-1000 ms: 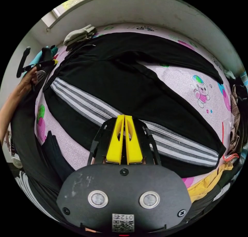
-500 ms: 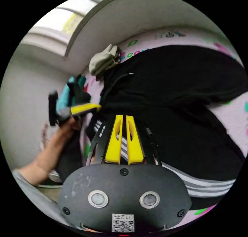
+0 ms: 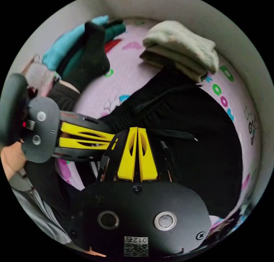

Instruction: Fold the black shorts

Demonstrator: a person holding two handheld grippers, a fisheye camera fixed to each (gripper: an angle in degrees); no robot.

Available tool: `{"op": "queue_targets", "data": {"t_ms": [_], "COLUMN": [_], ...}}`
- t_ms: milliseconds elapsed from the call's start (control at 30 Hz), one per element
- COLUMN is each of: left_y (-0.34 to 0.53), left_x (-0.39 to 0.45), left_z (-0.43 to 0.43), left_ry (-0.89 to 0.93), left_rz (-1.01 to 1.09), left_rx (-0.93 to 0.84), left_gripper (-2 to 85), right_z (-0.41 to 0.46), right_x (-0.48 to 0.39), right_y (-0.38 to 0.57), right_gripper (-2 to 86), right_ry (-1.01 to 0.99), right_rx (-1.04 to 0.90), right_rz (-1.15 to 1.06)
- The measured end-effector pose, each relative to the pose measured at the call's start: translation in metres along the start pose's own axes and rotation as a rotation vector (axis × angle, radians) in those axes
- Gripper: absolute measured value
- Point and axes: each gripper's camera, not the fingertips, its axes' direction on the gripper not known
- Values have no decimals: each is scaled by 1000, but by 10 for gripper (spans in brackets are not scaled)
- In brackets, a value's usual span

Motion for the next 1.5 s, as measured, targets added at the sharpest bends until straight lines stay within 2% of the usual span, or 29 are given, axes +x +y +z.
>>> {"op": "queue_targets", "data": {"t_ms": [233, 267, 333, 400, 500, 567, 667, 767, 833, 967, 1067, 1167, 1267, 1333, 1400, 1500], "left_y": [-9, -10, -15, -17, -17, -15, -12, -15, -22, -31, -31, -25, -19, -15, -20, -32], "left_x": [-18, -20, -28, -34, -43, -49, -62, -74, -75, -67, -62, -64, -84, -92, -85, -65], "left_z": [-1, -2, -8, -15, -41, -59, -72, -64, -57, -51, -59, -84, -108, -113, -101, -67], "left_ry": [25, 29, 42, 54, 68, 81, 142, 239, 263, 278, 270, 293, 249, 114, 61, -26], "left_rz": [12, 6, -13, -26, -32, -17, 13, 12, 18, 65, 117, 161, 16, -109, -108, -90], "left_rx": [-94, -94, -108, -116, -90, -64, -39, -39, -43, -70, -60, 77, 268, 352, 296, 94], "left_gripper": [0, 0, 1, 2, 9, 15, 25, 29, 29, 28, 24, 18, 11, 8, 6, 3], "right_z": [47, 50, 47, 32, 10, 12, 29, 50, 50, 50, 45, 42, 36, 31, 25, 17], "right_x": [10, 19, 35, 54, 102, 146, 178, 185, 185, 182, 192, 202, 199, 190, 179, 169], "right_y": [24, 36, 48, 53, 58, 70, 83, 82, 83, 83, 104, 129, 146, 142, 131, 100], "right_gripper": [-9, -9, -8, -5, 17, 56, 71, 77, 60, 0, -8, -9, -9, -9, -8, -3], "right_ry": [354, 390, 352, 267, 56, -198, -364, -430, -393, -232, -211, -161, -87, -40, -7, -28], "right_rx": [-461, -469, -423, -284, -28, 121, 233, 220, 243, 204, 237, 219, 233, 237, 263, 306], "right_rz": [-119, -103, -47, 68, 374, 616, 803, 869, 883, 777, 818, 848, 790, 715, 648, 569]}}
